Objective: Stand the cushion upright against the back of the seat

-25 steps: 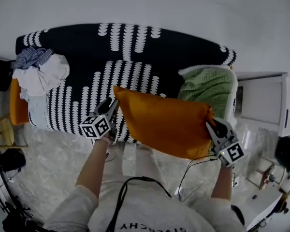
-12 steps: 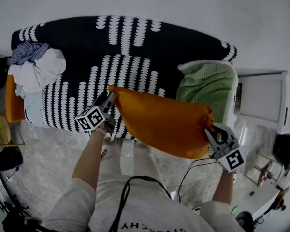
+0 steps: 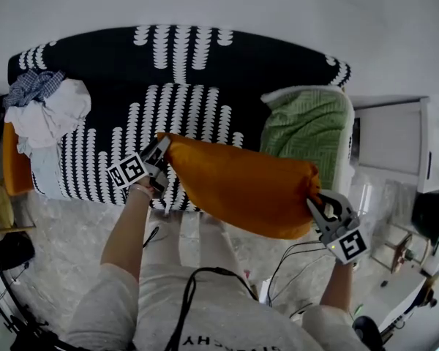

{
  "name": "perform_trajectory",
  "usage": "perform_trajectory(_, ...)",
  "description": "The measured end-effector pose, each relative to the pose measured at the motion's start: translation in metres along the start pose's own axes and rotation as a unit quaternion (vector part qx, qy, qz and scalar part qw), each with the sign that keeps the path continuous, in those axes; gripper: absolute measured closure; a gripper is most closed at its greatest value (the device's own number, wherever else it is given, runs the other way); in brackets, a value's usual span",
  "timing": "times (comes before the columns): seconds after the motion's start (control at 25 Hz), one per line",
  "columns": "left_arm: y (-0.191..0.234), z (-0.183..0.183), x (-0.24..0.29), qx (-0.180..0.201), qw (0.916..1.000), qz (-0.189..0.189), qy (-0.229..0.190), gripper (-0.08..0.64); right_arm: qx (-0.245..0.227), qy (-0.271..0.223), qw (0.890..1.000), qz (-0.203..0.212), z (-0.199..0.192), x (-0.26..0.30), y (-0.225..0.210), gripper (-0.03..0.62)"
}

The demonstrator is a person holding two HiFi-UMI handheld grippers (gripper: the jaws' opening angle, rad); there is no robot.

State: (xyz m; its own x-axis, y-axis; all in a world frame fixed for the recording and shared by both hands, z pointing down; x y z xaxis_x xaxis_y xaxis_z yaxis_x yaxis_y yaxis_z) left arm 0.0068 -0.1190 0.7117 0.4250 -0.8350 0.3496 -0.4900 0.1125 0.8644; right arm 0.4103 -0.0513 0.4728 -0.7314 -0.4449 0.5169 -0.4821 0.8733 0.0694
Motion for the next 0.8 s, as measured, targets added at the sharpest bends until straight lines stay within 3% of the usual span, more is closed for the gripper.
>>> perform_trajectory(0.12,-0.003,-0.004,-0.001,0.034,0.9992,0.004,0.022,0.429,0.027,-0.006,0.999,-0.019,0.001,-0.001,-0.002,0.526)
perform_trajectory(0.24,-0.009,-0.008,-0.005,0.056,0.9979,0.005,0.032,0.47,0.074,-0.022,0.996,-0.044,0.001,-0.006,-0.007,0.526)
perform_trajectory(0.44,-0.026,-0.008,-0.018,0.039,0.9982,-0.024,0.038,0.489,0.13,-0.059,0.987,-0.073,0.007,-0.015,-0.009,0.525)
perform_trajectory(0.56,-0.03,-0.004,-0.032,0.051,0.9973,-0.028,0.045,0.495,0.134,-0.054,0.986,-0.085,0.009,-0.015,-0.005,0.525)
perform_trajectory(0.8,-0.034,0.04,-0.06,0.058,0.9978,-0.029,0.008,0.499,0.152,-0.069,0.982,-0.089,0.018,0.013,0.007,0.525)
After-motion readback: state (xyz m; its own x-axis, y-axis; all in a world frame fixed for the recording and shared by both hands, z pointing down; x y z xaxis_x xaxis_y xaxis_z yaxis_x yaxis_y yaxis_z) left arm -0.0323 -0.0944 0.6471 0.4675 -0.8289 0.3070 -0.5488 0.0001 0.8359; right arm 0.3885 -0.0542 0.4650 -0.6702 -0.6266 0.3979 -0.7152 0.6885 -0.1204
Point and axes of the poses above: the fingertips, and each gripper's own axes: x forward along the fingers, y to its left, z out of its top, the point moved 3 cm from there along -x, backward along the fingers, and after that the axes turned 5 degrees about -y, right-handed, at the moved point
